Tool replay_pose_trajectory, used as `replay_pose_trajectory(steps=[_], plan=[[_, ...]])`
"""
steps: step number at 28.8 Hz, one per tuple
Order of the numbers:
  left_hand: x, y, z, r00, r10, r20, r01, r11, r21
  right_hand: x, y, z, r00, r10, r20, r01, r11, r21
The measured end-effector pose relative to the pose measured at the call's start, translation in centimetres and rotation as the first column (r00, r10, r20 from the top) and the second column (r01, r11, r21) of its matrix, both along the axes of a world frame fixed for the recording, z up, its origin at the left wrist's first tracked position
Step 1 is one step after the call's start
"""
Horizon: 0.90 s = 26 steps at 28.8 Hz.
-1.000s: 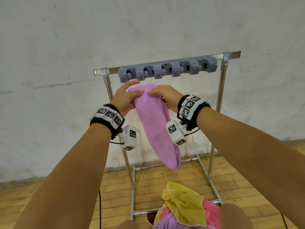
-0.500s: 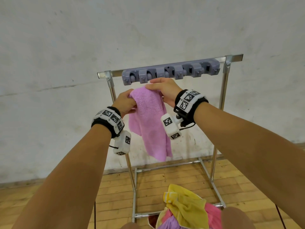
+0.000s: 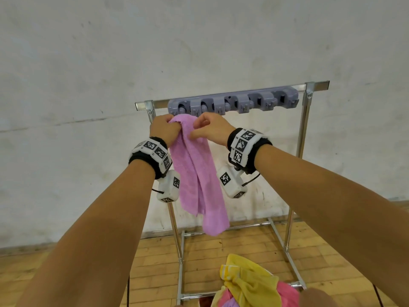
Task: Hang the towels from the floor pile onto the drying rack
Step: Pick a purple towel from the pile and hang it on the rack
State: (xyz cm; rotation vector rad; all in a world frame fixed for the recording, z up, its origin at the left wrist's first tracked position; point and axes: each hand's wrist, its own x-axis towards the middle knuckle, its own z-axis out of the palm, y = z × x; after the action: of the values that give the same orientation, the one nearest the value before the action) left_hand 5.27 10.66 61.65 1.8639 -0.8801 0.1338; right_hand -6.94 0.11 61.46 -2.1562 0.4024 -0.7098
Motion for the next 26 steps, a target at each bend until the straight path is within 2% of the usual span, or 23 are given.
replay_pose_trajectory(steps=[2, 4, 7, 10, 14, 20, 22, 26], plan=[[0.4, -0.1, 0.6, 1.0, -0.001, 0.012, 0.001, 1.0, -0.01, 0.8, 1.0, 0.0, 0.992, 0.078, -0.1, -0.079, 0.997, -0.003], [1.0, -0.1, 1.1, 0.999, -0.017, 0.04, 0.018, 0.999, -0.028, 2.0, 1.4, -0.1, 0.992, 0.027, -0.122, -0.036, 0.997, -0.074], [2.2, -0.2, 1.7, 0.999, -0.013, 0.052, 0.017, 0.997, -0.073, 3.9, 1.1, 0.3, 0.992, -0.12, -0.049, 0.108, 0.974, -0.197], [3.6, -0.3, 2.5, 0.996, 0.041, 0.083, -0.033, 0.995, -0.094, 5.6, 0.3, 1.4, 0.982, -0.185, 0.027, 0.186, 0.966, -0.178], [5.9, -0.4, 3.5, 0.986, 0.129, 0.102, -0.117, 0.987, -0.111, 7.4, -0.3, 3.3, 0.968, -0.216, 0.129, 0.237, 0.955, -0.176], [7.7, -1.1, 3.4, 0.987, 0.142, 0.071, -0.128, 0.976, -0.175, 9.5, -0.4, 5.9, 0.954, -0.211, 0.211, 0.267, 0.919, -0.289], [8.0, -1.6, 2.9, 0.994, 0.101, 0.043, -0.093, 0.982, -0.165, 10.2, -0.5, 6.3, 0.959, -0.206, 0.196, 0.262, 0.908, -0.328], [8.5, -2.5, 1.9, 0.999, 0.032, 0.017, -0.03, 0.994, -0.103, 11.7, -0.7, 5.5, 0.981, -0.194, 0.01, 0.177, 0.872, -0.456]])
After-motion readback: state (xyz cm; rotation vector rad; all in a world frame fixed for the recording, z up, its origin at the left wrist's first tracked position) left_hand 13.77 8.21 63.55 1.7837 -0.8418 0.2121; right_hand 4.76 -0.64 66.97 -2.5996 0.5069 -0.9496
